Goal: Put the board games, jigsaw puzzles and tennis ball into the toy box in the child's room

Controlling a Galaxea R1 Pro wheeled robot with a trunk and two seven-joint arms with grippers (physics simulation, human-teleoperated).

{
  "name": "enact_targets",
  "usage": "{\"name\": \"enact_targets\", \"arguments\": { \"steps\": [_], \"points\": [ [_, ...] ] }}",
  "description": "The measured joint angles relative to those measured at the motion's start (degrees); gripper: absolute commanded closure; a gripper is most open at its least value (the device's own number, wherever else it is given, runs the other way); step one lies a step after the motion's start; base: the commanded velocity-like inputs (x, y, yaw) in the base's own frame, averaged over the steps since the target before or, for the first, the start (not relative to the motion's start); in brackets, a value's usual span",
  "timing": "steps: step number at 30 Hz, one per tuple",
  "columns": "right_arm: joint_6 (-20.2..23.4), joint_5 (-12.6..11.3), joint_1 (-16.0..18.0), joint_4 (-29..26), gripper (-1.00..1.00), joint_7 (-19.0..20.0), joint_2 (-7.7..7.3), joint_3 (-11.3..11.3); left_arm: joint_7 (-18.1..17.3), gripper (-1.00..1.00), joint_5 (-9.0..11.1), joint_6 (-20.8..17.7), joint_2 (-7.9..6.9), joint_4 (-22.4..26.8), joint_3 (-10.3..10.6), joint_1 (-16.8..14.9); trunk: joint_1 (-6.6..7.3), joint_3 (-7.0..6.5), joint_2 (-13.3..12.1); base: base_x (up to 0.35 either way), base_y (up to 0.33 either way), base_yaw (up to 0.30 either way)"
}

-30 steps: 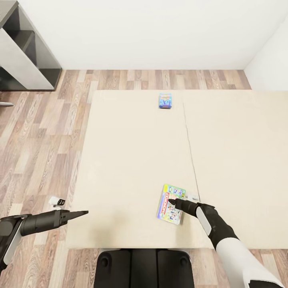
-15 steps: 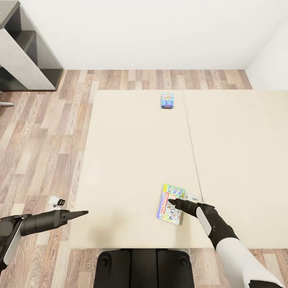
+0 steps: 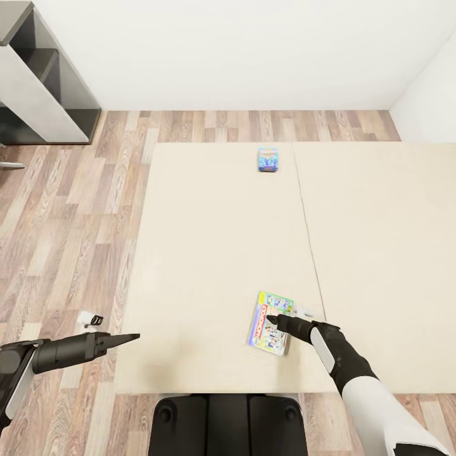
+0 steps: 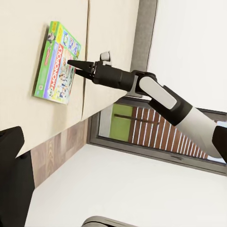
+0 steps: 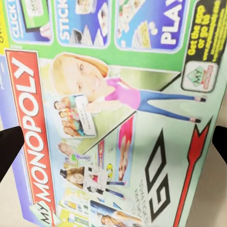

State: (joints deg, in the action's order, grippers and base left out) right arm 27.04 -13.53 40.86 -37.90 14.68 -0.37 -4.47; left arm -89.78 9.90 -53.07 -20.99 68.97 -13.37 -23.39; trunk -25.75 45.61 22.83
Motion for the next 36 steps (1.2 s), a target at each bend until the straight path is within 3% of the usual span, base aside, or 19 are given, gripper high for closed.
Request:
{"name": "enact_targets", "arguments": {
  "steps": [36],
  "points": [
    [0.0,0.0,0.0,0.0,-1.0,0.0,0.0,0.0,0.0,-1.0,0.0,0.0,0.0,-0.1,0.0,0.0,0.0,0.0,0.0,0.0,0.049,0.0]
  ]
}}
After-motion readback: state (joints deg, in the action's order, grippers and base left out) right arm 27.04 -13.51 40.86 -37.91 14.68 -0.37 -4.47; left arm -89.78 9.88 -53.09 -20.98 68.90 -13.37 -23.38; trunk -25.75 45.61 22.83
